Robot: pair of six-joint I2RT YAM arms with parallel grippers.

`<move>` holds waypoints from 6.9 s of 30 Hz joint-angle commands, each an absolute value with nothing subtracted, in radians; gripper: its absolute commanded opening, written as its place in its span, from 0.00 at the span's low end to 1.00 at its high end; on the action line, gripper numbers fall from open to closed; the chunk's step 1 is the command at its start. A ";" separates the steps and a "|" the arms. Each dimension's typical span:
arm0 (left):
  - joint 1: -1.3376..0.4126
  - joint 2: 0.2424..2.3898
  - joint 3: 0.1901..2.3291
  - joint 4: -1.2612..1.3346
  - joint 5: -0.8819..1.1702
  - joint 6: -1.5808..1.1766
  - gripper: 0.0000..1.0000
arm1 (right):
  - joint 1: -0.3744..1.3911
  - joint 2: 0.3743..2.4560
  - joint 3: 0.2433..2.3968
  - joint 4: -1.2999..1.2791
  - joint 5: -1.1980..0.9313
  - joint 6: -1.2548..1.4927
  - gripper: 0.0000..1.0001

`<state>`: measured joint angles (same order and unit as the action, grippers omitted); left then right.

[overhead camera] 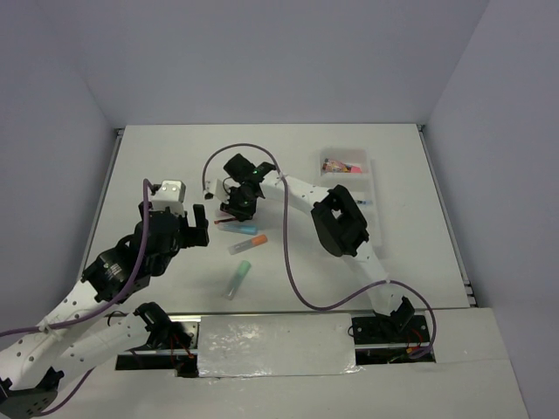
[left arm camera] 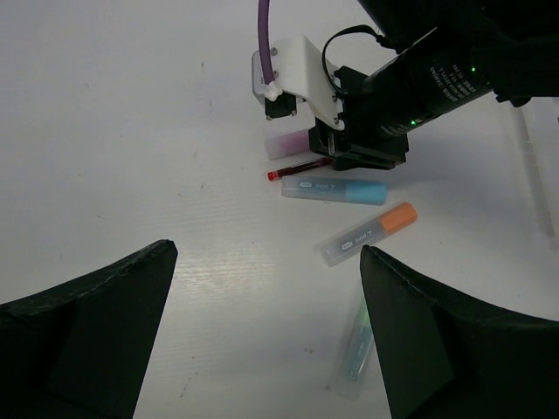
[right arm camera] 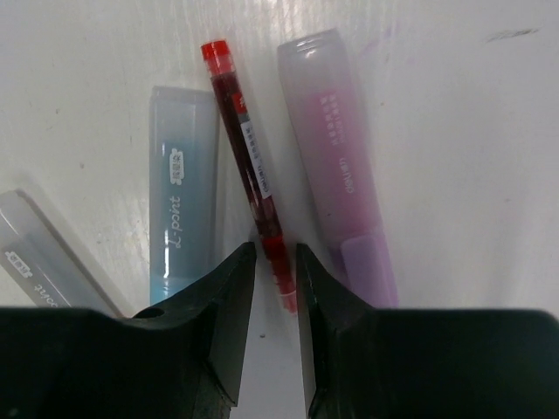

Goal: Sort the stationery into containers
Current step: Pick up the pen from the center of the board, then place the pen at the center of the board, then pick up the pen from the center of the board, then place the pen in the storage box, then pick up the pen from the center of the board.

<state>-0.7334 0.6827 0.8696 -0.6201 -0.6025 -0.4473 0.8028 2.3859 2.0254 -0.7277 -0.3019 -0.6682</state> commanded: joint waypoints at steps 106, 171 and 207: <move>-0.831 1.222 0.709 -0.387 -0.210 -0.646 0.99 | 0.881 0.760 0.802 -0.434 0.454 0.545 1.00; -0.904 1.677 1.355 -0.105 -0.449 0.000 0.99 | 0.881 0.322 1.003 -0.836 0.391 0.397 1.00; -0.718 1.638 0.824 -0.075 -0.170 -0.394 0.51 | 0.880 0.373 0.856 -0.672 0.189 0.387 1.00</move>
<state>-0.6933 1.6016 0.8120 -0.1032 -0.2028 -0.3912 0.8745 0.3679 0.8516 -0.7181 0.1970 0.3988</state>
